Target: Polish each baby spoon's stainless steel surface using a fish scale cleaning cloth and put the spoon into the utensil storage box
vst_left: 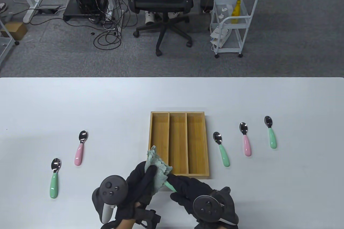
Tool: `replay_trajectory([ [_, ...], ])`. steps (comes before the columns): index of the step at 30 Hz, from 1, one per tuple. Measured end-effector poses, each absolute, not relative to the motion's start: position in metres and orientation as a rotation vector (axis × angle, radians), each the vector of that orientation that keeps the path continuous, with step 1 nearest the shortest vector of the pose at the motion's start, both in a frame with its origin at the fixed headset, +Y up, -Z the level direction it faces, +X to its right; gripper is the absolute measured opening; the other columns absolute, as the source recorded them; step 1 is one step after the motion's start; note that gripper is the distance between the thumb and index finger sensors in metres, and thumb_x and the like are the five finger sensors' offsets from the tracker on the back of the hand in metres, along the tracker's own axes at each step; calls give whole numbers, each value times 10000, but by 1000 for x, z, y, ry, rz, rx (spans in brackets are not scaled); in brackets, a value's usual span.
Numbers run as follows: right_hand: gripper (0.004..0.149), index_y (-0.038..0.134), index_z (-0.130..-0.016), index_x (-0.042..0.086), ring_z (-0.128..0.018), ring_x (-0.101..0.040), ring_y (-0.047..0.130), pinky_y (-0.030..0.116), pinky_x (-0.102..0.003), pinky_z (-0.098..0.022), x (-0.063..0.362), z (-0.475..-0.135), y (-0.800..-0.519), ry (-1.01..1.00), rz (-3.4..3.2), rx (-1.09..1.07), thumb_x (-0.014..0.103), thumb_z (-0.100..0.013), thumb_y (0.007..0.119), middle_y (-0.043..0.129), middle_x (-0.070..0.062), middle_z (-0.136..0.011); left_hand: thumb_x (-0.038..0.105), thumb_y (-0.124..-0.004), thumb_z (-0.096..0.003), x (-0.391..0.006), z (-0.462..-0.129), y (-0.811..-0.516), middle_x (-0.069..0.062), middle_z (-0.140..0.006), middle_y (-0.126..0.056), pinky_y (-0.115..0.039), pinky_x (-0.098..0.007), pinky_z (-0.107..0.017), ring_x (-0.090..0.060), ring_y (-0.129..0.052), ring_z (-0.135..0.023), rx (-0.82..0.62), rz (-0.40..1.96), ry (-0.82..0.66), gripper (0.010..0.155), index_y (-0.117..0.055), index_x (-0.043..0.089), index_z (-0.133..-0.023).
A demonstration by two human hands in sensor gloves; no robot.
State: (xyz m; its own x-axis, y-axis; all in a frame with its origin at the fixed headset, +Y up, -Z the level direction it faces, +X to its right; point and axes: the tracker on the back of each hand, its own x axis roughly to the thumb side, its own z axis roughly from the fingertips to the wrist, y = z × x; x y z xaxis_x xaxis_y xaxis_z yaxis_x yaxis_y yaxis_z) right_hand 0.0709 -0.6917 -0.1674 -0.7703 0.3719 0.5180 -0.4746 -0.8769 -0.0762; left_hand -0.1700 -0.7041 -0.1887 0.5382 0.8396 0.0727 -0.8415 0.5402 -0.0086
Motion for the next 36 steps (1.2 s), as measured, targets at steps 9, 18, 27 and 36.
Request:
replay_trajectory([
  [9, 477, 747, -955, 359, -802, -285, 921, 836, -417, -572, 87, -176, -690, -412, 2774, 605, 338, -491, 854, 825, -6, -1016, 428, -708, -561, -149, -196, -708, -18, -622, -1000, -901, -428, -496, -201, -1046, -533, -111, 806, -234, 466, -770, 182, -952],
  [18, 471, 793, -914, 359, -937, -313, 828, 804, -413, -636, 86, -174, -687, -493, 2834, 627, 308, -458, 899, 779, 25, -1062, 439, -747, -539, -121, -195, -710, -39, -610, -1003, -906, -445, -480, -222, -1051, -517, -271, 503, -425, 493, -791, 152, -938],
  [27, 494, 740, -961, 328, -827, -292, 888, 815, -418, -565, 89, -176, -687, -436, 2731, 572, 373, -484, 860, 804, -19, -1015, 455, -728, -550, -143, -190, -696, 12, -633, -993, -904, -416, -513, -186, -1044, -557, -35, 722, -249, 487, -761, 198, -963],
  [36, 544, 717, -1001, 271, -671, -198, 960, 849, -366, -492, 74, -168, -688, -326, 2603, 650, 422, -490, 827, 858, -14, -945, 475, -638, -589, -164, -187, -695, 42, -681, -965, -904, -381, -548, -145, -1032, -603, 57, 916, -98, 478, -709, 220, -987],
])
